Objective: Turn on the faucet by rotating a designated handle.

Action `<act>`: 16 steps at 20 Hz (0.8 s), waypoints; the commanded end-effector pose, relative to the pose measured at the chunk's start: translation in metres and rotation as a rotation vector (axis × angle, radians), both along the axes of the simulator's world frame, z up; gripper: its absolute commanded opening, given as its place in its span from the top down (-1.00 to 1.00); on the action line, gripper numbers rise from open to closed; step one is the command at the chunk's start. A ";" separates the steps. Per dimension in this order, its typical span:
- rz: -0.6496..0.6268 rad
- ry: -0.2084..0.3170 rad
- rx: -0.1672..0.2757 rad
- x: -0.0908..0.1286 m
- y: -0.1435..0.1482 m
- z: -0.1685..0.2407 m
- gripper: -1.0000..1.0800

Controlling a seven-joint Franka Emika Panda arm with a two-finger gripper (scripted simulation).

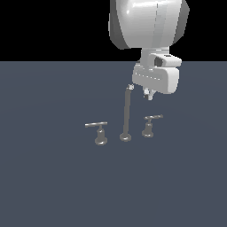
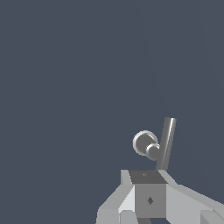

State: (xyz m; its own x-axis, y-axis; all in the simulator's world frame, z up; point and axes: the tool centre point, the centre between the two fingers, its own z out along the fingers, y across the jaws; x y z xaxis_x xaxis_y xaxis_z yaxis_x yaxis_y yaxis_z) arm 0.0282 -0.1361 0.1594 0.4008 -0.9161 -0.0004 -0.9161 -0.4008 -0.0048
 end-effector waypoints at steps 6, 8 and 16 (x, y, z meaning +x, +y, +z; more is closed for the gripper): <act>-0.124 0.003 -0.002 0.004 -0.018 -0.051 1.00; -0.144 0.004 -0.002 0.004 -0.021 -0.060 1.00; -0.168 0.004 -0.002 0.004 -0.025 -0.070 1.00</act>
State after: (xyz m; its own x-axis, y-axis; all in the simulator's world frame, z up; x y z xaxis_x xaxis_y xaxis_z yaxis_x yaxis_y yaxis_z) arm 0.0319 -0.1608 0.0893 0.2431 -0.9700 -0.0004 -0.9700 -0.2431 0.0009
